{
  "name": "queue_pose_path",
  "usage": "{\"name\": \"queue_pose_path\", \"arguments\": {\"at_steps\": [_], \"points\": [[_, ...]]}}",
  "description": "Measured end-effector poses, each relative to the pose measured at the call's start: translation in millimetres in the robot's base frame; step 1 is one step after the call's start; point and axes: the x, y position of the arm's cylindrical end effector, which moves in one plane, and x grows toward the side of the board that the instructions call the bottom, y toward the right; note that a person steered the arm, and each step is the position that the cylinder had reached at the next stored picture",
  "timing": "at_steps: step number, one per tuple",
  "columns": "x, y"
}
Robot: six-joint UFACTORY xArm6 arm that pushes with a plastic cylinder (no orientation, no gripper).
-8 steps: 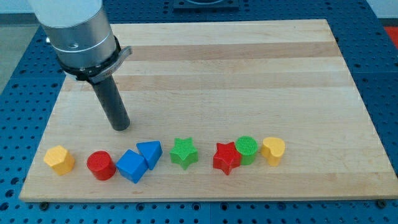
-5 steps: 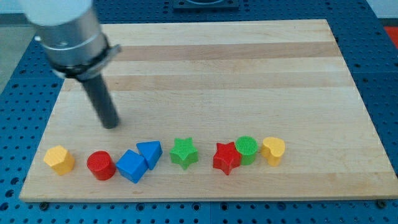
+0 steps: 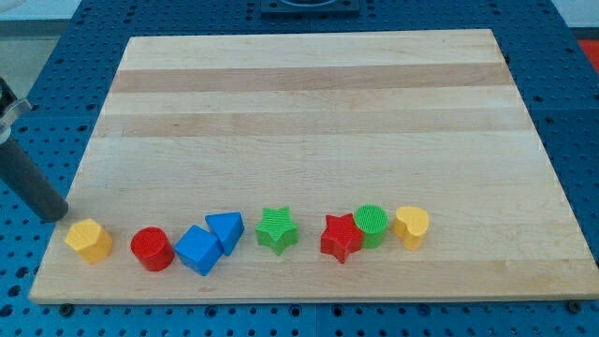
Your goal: Move the yellow hexagon above the yellow heart
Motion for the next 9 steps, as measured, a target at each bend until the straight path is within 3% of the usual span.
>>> {"name": "queue_pose_path", "arguments": {"at_steps": [1,3,4,6,9], "points": [[1.0,-0.1],[77.2,1.2],[74.8,1.4],[55.5,78.3],[46.3,59.6]]}}
